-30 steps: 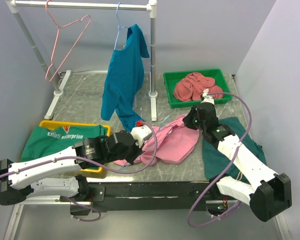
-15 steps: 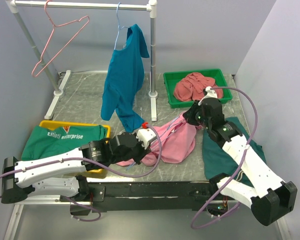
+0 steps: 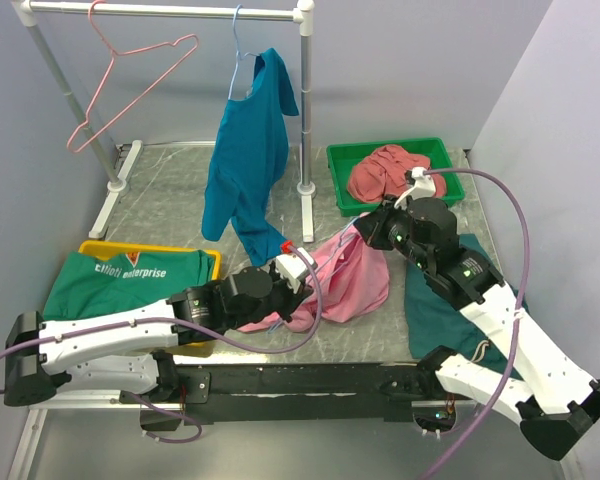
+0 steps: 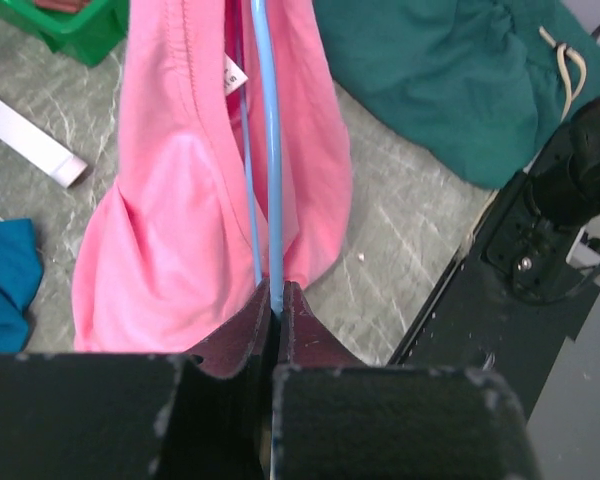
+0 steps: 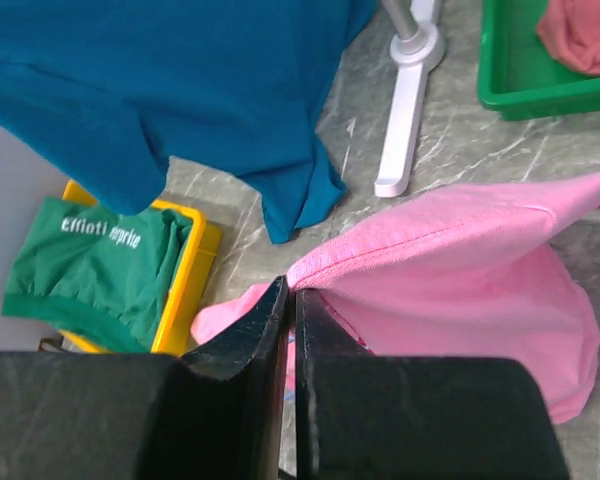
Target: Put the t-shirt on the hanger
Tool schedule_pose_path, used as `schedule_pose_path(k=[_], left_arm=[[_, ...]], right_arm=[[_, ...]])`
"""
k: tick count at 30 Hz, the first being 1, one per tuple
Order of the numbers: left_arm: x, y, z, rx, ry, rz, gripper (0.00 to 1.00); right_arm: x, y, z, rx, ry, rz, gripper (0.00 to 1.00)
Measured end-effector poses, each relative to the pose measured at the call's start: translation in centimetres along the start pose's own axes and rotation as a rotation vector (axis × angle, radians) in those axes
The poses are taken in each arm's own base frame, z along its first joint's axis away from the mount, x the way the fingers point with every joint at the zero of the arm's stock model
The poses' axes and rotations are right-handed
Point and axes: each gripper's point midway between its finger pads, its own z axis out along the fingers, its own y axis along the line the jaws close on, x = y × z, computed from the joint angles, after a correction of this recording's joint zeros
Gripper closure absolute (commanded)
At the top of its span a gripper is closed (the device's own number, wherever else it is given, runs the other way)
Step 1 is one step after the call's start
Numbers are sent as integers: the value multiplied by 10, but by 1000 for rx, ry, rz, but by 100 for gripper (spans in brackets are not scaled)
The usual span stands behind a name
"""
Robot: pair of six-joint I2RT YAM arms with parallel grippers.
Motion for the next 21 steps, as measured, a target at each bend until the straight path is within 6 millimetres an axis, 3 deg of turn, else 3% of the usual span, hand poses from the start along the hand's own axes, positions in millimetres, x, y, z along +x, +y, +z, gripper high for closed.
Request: schedule_pose_path(k=[4,10,15,17,21], left_arm=[[0,1,5,-8,-31,-11,99],[34,7,19,4,-29,-38,99],[48,7,41,42,-38,-56,99],[47,7,48,57,-51,-62,99],[39,8,58,81,-89,-78,99]], right_arm=[[4,-18,7,42,-12,20,87],[46,-61,18,137,47,40,75],[51,-69,15,156,39,46,50],[49,-69,13,155,24,49,45],[44,-70,8,150,-18,49,46]])
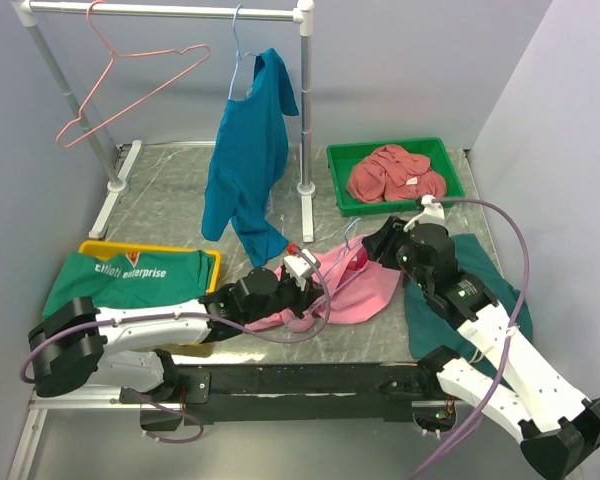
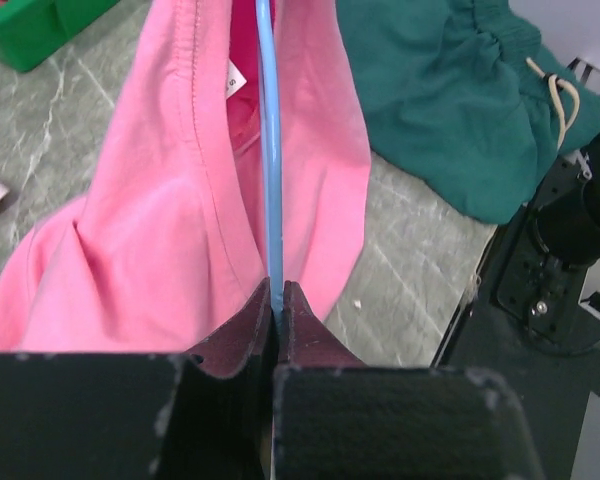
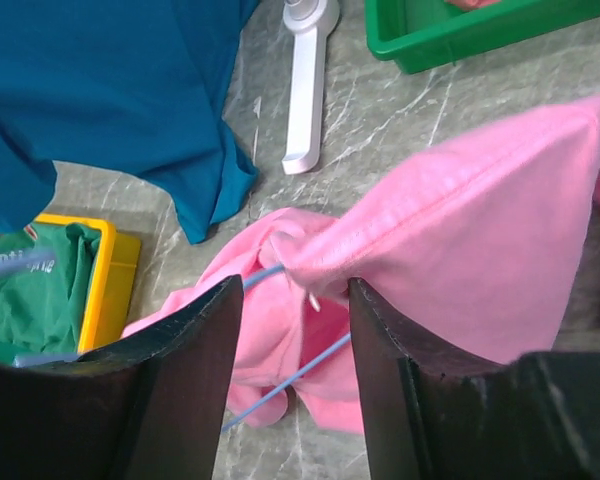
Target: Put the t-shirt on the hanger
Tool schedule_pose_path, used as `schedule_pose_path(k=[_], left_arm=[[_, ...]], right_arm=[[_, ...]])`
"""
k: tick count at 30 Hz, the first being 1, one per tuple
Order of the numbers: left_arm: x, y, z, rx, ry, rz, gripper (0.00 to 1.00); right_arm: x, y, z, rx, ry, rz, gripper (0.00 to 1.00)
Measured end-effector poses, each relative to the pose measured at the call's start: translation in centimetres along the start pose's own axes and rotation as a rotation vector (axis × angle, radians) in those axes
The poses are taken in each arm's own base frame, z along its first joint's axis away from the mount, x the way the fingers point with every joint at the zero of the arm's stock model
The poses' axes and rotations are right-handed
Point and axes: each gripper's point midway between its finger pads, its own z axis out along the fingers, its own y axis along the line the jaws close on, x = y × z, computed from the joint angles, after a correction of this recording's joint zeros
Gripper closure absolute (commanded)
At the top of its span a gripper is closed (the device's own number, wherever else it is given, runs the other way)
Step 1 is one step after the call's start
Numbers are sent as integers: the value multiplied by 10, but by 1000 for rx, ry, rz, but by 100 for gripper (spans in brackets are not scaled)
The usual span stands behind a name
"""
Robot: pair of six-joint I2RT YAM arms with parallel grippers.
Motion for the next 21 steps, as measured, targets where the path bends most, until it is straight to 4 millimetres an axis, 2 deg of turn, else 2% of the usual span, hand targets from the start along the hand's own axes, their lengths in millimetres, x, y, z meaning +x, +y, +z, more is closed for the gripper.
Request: schedule_pose_path(k=[5,11,19,21], left_arm=[[0,4,9,20,-8,-12,99],[5,9,21,42,29,-23,99],[-10,11,37,98,74,-60,99],[-11,12,41,111,95,-69,99]], right_arm=[[-2,-4,-7,-8,-41,7,46],[-14,-1,-21,-70,-142,-12,46],[-31,17,-23,-175,-245,-110,47],[-28,24,-19,-195,-244,-144,47]])
